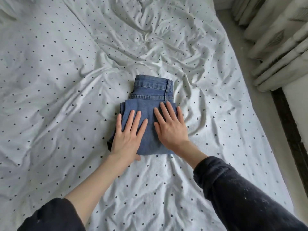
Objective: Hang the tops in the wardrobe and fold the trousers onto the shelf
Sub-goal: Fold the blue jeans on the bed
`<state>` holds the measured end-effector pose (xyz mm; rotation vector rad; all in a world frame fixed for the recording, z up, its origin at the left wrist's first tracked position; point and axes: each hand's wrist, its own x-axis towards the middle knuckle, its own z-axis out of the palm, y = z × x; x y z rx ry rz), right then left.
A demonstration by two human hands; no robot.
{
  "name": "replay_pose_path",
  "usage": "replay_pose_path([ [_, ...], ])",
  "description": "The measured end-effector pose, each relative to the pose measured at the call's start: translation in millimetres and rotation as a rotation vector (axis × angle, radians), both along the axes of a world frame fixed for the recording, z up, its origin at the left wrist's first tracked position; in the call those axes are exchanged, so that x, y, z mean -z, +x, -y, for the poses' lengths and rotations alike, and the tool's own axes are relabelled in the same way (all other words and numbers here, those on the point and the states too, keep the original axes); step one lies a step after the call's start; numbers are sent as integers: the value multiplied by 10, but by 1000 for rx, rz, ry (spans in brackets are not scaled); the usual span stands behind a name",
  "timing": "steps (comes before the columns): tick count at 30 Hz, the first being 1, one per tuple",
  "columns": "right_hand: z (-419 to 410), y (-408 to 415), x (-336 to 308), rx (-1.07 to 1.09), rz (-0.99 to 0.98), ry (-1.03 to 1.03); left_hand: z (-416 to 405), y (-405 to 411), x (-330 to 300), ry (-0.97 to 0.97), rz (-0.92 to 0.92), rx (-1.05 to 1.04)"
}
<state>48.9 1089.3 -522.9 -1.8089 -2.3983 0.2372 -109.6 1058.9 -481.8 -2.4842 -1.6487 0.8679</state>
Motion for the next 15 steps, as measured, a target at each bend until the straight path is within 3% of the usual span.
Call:
replay_pose_path([
  [8,-320,86,88,-123,-9,-297,-21,108,26,102,-30,69],
  [15,-514,178,-39,-124,-110,-474,-181,72,-120,150,184,165],
])
